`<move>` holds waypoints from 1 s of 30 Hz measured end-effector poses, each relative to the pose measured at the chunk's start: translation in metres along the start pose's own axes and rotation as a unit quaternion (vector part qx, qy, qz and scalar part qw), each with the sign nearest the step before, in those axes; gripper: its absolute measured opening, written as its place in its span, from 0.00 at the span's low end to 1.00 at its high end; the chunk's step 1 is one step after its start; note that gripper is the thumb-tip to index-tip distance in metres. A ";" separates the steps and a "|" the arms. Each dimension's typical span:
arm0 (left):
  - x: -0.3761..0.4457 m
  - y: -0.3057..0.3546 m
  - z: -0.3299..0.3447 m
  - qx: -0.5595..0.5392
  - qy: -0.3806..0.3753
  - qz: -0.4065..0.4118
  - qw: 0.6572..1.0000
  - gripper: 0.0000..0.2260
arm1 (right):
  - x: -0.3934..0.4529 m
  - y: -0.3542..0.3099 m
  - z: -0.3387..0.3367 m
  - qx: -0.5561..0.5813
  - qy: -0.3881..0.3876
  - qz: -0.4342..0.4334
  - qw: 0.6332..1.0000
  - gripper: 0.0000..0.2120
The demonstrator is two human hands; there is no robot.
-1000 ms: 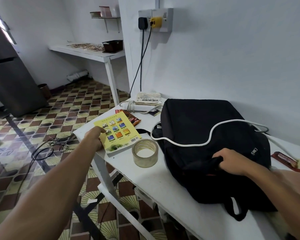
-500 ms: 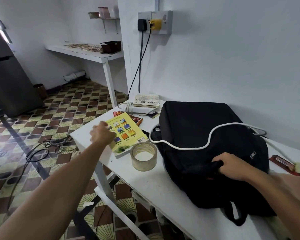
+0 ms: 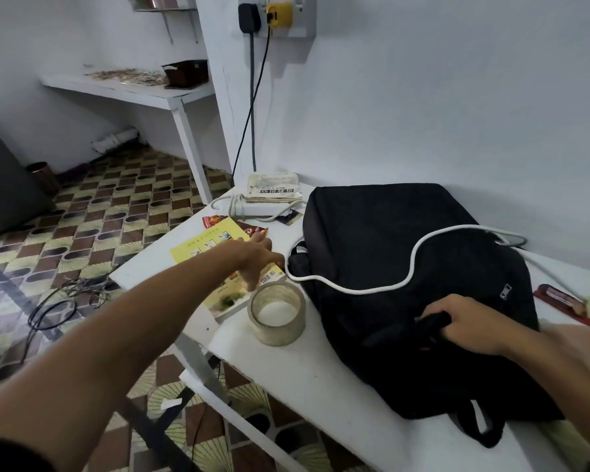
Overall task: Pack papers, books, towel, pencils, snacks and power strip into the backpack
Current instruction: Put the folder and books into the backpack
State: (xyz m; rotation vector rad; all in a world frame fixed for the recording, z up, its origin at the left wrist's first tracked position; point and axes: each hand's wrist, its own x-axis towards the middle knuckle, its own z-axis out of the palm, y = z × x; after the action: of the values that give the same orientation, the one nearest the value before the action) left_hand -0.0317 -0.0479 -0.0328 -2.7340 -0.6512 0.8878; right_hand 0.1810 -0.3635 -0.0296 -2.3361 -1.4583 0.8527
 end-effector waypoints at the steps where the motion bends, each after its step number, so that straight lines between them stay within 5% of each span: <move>1: 0.003 -0.001 -0.002 -0.002 -0.013 0.001 1.000 0.41 | 0.001 0.000 0.000 0.003 -0.001 0.001 1.000 0.17; 8: 0.021 0.000 -0.023 0.015 -0.069 0.020 0.997 0.33 | 0.005 0.002 -0.004 0.006 -0.018 0.004 1.000 0.21; 14: 0.024 -0.004 -0.036 0.077 -0.011 0.097 0.992 0.23 | 0.017 0.003 -0.013 -0.021 -0.084 0.002 0.996 0.16; 22: -0.002 -0.048 -0.065 -0.006 -0.049 0.088 0.995 0.19 | 0.031 -0.009 -0.030 -0.047 -0.166 0.006 0.985 0.08; 26: -0.023 -0.062 -0.090 -0.041 -0.087 0.011 0.995 0.26 | 0.033 -0.011 -0.036 -0.060 -0.192 -0.003 0.979 0.08; 30: -0.062 -0.095 -0.125 -0.186 -0.101 -0.006 0.977 0.15 | 0.030 -0.014 -0.042 -0.083 -0.182 -0.031 0.979 0.09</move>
State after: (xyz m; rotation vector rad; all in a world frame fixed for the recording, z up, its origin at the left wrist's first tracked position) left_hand -0.0349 0.0017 0.1282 -2.9789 -0.9586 1.1571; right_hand 0.2056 -0.3263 0.0007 -2.3242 -1.7978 1.2371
